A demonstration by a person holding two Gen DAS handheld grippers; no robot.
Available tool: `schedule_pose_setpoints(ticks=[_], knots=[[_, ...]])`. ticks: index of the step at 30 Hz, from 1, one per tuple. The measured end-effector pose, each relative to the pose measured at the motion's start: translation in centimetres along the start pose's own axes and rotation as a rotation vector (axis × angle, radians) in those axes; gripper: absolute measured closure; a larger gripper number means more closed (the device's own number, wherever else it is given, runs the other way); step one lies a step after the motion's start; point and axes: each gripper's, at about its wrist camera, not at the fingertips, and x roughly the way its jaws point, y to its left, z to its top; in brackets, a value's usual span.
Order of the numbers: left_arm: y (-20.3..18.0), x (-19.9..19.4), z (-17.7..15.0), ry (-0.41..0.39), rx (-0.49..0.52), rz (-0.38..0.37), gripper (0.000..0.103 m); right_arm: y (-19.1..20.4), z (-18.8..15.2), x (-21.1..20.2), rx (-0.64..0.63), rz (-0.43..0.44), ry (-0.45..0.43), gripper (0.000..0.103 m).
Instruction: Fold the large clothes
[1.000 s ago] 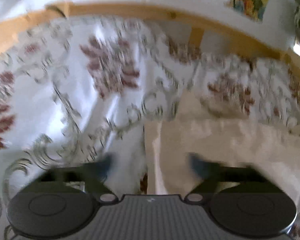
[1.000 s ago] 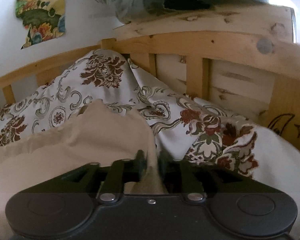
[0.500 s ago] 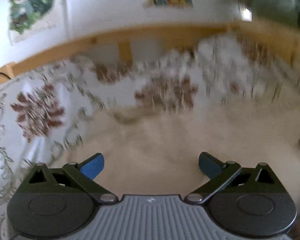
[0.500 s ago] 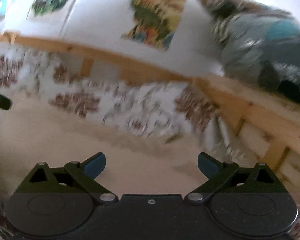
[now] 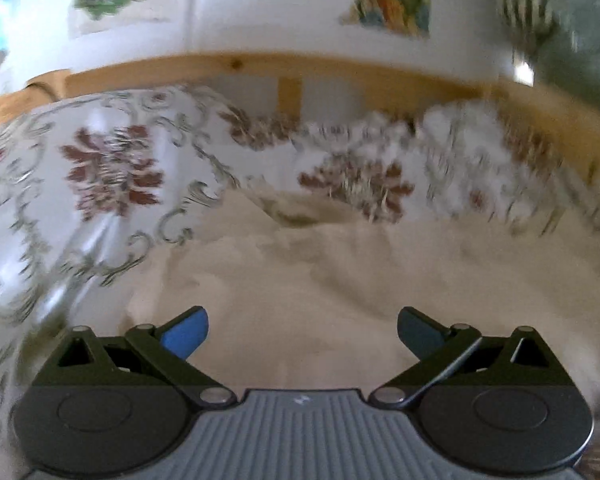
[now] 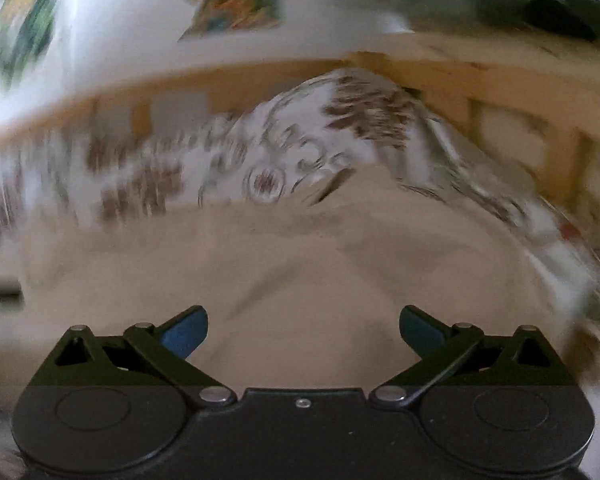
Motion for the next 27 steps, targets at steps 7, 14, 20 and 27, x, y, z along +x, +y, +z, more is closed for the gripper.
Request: schedule_pose_setpoints(ticks=[7, 14, 20, 27], knots=[[4.9, -4.3, -4.4, 0.132, -0.3, -0.161, 0.001, -6.4, -1.9, -4.0, 0.52, -0.039, 0.108, 0.001], [7.6, -0.7, -4.6, 0.178, -0.459, -0.229, 0.001, -8.9, -2.3, -2.0, 0.698, -0.034, 0.066, 0.005], [10.5, 2.5, -3.4, 0.186, -0.66, -0.064, 0.036, -8.7, -2.0, -0.9, 0.637, -0.077, 0.048, 0.043], [12.6, 1.1, -1.5, 0.104, -0.705, -0.044, 0.096, -8.6, -2.1, -1.3, 0.59, -0.051, 0.061, 0.088]])
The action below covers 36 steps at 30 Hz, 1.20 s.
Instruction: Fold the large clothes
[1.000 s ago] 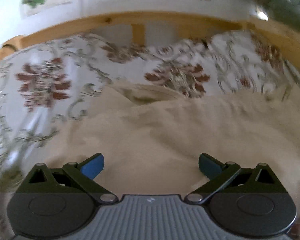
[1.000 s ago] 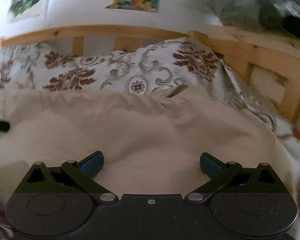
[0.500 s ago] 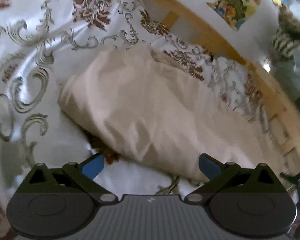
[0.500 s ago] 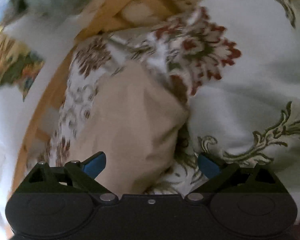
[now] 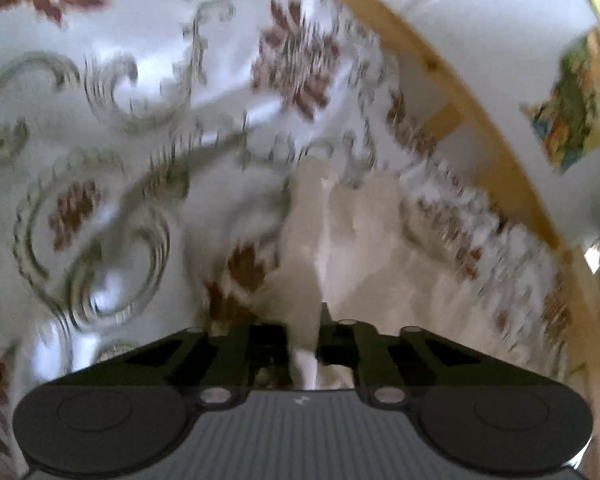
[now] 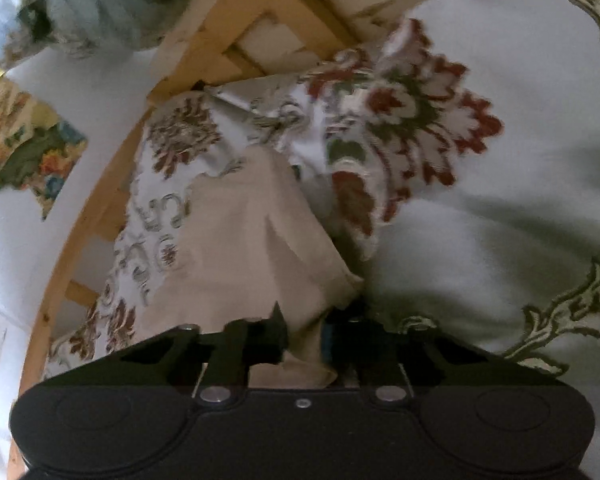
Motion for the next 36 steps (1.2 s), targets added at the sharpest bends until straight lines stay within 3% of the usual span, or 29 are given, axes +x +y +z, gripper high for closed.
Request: schedule_pose_setpoints(ticks=[5, 7, 10, 12, 13, 14, 16, 19, 23, 28, 30, 32, 34, 36], knots=[[0.8, -2.0, 2.7, -0.121, 0.035, 0.02, 0.1, 2.4, -1.6, -0.2, -0.125, 0.048, 0.101, 0.09], [2.0, -1.7, 3.1, -0.094, 0.041, 0.029, 0.099, 2.9, -2.1, 0.3, -0.146, 0.032, 0.143, 0.083], [2.8, -1.4, 3.0, -0.067, 0.066, 0.029, 0.095, 3.7, -2.3, 0.3, -0.192, -0.002, 0.134, 0.072], [2.7, -1.1, 2.8, -0.058, 0.079, 0.029, 0.083, 4.2, -2.6, 0.2, -0.22, -0.015, 0.136, 0.064], [2.8, -0.9, 2.8, -0.049, 0.076, 0.028, 0.069, 4.4, -2.9, 0.1, -0.233, -0.023, 0.134, 0.056], [3.1, -0.8, 2.9, -0.044, 0.061, 0.025, 0.062, 4.8, -3.3, 0.0, -0.246, -0.035, 0.132, 0.051], [3.6, -0.6, 2.7, -0.038, 0.036, 0.02, 0.054, 6.3, -4.9, -0.4, -0.306, -0.031, 0.159, 0.025], [3.7, -0.4, 2.1, -0.033, 0.029, -0.002, 0.038, 8.3, -7.9, -1.5, -0.39, -0.008, 0.185, 0.019], [3.5, -0.6, 1.1, -0.019, 0.07, -0.041, 0.02, 10.9, -10.4, -2.8, -0.561, -0.011, 0.106, 0.018], [2.7, 0.1, 0.2, -0.018, 0.13, -0.017, 0.016, 12.2, -11.5, -3.6, -0.698, -0.039, -0.02, 0.019], [2.6, 0.3, 0.0, -0.02, 0.136, -0.016, 0.015, 12.3, -12.1, -2.8, -0.728, -0.062, 0.029, 0.013], [2.6, 0.3, 0.1, -0.019, 0.145, -0.02, 0.013, 11.7, -12.5, -2.0, -0.644, -0.097, 0.128, 0.011], [2.6, 0.5, 0.2, -0.015, 0.149, -0.028, 0.01, 10.8, -12.9, -2.2, -0.55, -0.071, 0.188, 0.016], [2.6, 0.7, 0.1, -0.012, 0.157, -0.033, 0.008, 11.2, -14.0, -3.3, -0.561, -0.049, 0.175, 0.017]])
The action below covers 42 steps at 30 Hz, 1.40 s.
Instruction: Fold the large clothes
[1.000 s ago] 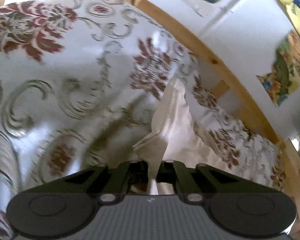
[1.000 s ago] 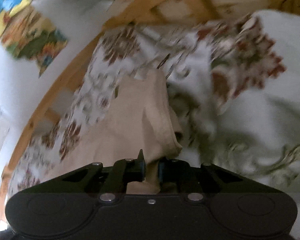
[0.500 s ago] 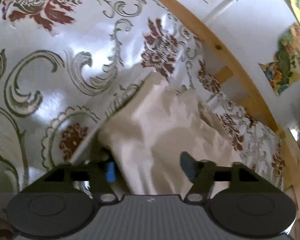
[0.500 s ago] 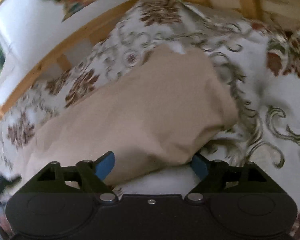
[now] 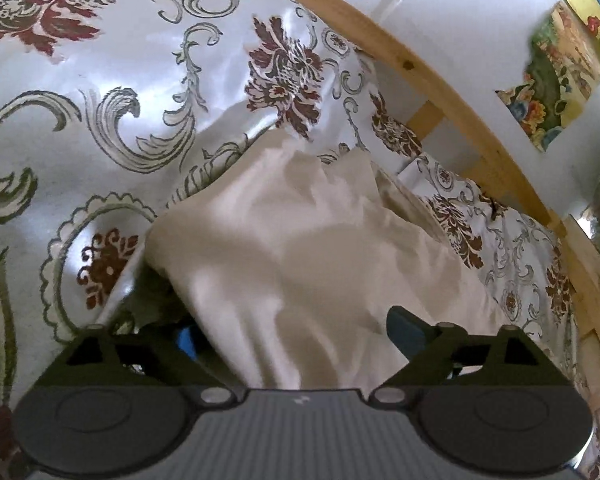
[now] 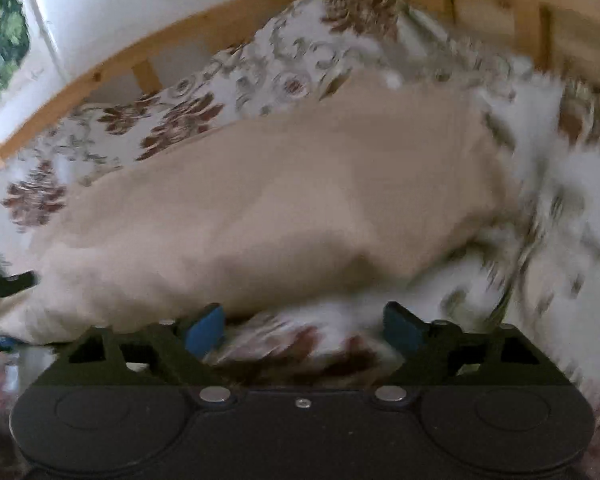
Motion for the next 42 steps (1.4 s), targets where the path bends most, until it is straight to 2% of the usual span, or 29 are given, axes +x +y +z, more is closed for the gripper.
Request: schedule_pose_setpoints(ticks=[3, 5, 7, 9, 12, 15, 17, 19, 20, 22, 24, 27, 29, 30, 31, 32, 33, 35, 38, 41, 42], knots=[[-0.2, 0.1, -0.1, 0.004, 0.02, 0.0, 0.007, 2.2, -0.6, -2.1, -0.14, 0.015, -0.156, 0.017], [-0.2, 0.1, -0.1, 0.009, 0.033, -0.002, 0.007, 4.1, -0.1, -2.4, -0.298, 0.053, -0.291, 0.013], [-0.2, 0.1, 0.0, 0.017, 0.043, -0.006, 0.007, 6.1, 1.0, -1.4, -0.502, 0.069, -0.389, 0.003], [-0.2, 0.1, 0.0, 0.023, 0.048, -0.007, 0.007, 7.7, 1.9, 0.5, -0.636, 0.055, -0.457, 0.003], [-0.5, 0.1, -0.1, 0.028, 0.073, 0.009, 0.007, 9.2, 3.7, 4.5, -0.764, 0.014, -0.486, 0.003], [-1.2, 0.2, -0.4, 0.034, 0.134, 0.03, 0.005, 9.5, 5.5, 7.6, -0.737, -0.04, -0.517, 0.003], [-1.4, 0.2, -0.4, 0.04, 0.159, 0.037, 0.003, 9.5, 6.0, 9.6, -0.698, -0.055, -0.478, 0.002], [-1.4, 0.2, -0.3, 0.048, 0.166, 0.04, 0.003, 9.6, 5.2, 12.0, -0.713, -0.058, -0.348, 0.005], [-1.5, 0.3, -0.3, 0.051, 0.169, 0.046, 0.003, 9.4, 4.5, 12.6, -0.7, -0.052, -0.33, 0.006], [-1.7, 0.3, -0.4, 0.051, 0.171, 0.053, 0.002, 8.9, 3.3, 12.8, -0.665, -0.053, -0.384, 0.008], [-1.9, 0.3, -0.4, 0.047, 0.162, 0.068, 0.003, 9.2, 2.7, 12.9, -0.699, -0.062, -0.412, 0.011], [-2.1, 0.1, -0.3, 0.025, 0.115, 0.099, 0.016, 9.3, 2.4, 13.3, -0.715, -0.074, -0.425, 0.011], [-2.5, -0.4, -0.2, 0.0, 0.092, 0.096, 0.049, 9.2, 2.4, 13.1, -0.709, -0.066, -0.422, 0.011], [-3.0, -0.7, -0.2, -0.019, 0.097, 0.123, 0.057, 9.0, 2.5, 12.9, -0.703, -0.059, -0.42, 0.011], [-3.6, -1.1, -0.1, -0.044, 0.107, 0.163, 0.083, 8.9, 2.4, 12.5, -0.699, -0.051, -0.418, 0.011], [-4.3, -1.6, 0.1, -0.07, 0.125, 0.195, 0.097, 8.8, 2.4, 12.4, -0.693, -0.043, -0.416, 0.011], [-4.8, -2.1, 0.3, -0.087, 0.143, 0.187, 0.097, 8.6, 2.5, 12.2, -0.686, -0.032, -0.413, 0.011], [-7.4, -3.7, 0.8, -0.131, 0.253, 0.131, 0.101, 8.0, 3.2, 11.8, -0.663, 0.014, -0.387, 0.013], [-13.5, -6.4, 1.6, -0.196, 0.547, 0.002, 0.102, 7.0, 4.3, 11.5, -0.593, 0.062, -0.343, 0.019], [-19.1, -8.0, 1.1, -0.196, 0.778, -0.077, 0.102, 5.4, 5.5, 10.5, -0.499, 0.146, -0.31, 0.04], [-20.7, -8.3, 0.6, -0.188, 0.843, -0.097, 0.102, 4.8, 6.3, 9.8, -0.452, 0.161, -0.292, 0.058]])
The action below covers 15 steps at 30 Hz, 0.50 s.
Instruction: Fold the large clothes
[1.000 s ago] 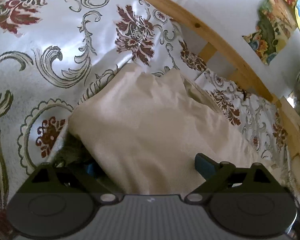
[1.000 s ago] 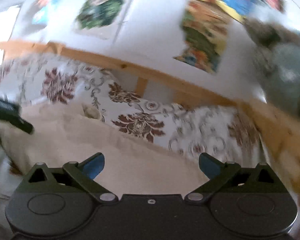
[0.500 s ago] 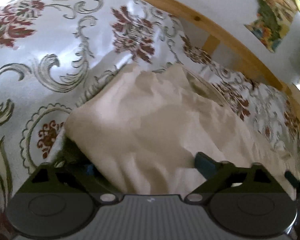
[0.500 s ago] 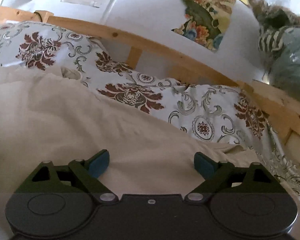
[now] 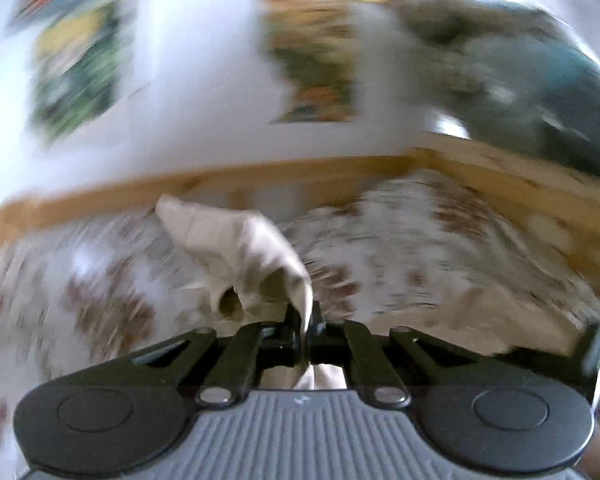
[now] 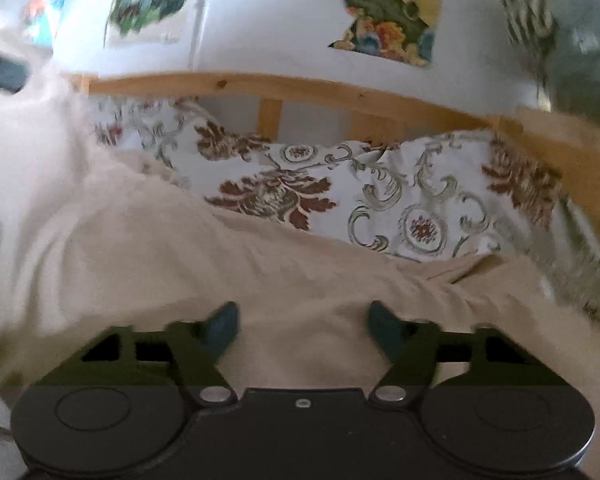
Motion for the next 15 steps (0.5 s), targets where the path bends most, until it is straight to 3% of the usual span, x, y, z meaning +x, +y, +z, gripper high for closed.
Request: schedule_pose_setpoints(ticks=[1, 4, 8, 10, 11, 15], knots=[[-1.5, 0.0, 0.9, 0.001, 0.058, -0.029, 0.102, -1.0, 0.7, -0.9, 0.061, 0.001, 0.007, 0.068], [-4.9, 0.5, 2.2, -0.006, 0.14, -0.113, 0.102, -5.0, 2.5, -4.4, 0.313, 0.06, 0.017, 0.067], [-9.1, 1.4, 1.7, 0.018, 0.193, -0.236, 0.102, -11.7, 2.1, -9.6, 0.725, 0.258, -0.021, 0.06], [-11.4, 2.1, 0.5, 0.055, 0.25, -0.309, 0.102, -13.9, 0.4, -11.4, 0.859, 0.327, -0.071, 0.009], [-12.4, 2.5, -0.3, 0.079, 0.277, -0.347, 0.102, -14.8, -0.5, -11.8, 0.936, 0.354, -0.077, 0.0], [-14.8, 3.5, -4.0, 0.173, 0.318, -0.497, 0.102, -16.6, -2.8, -9.1, 1.19, 0.557, -0.002, 0.001]])
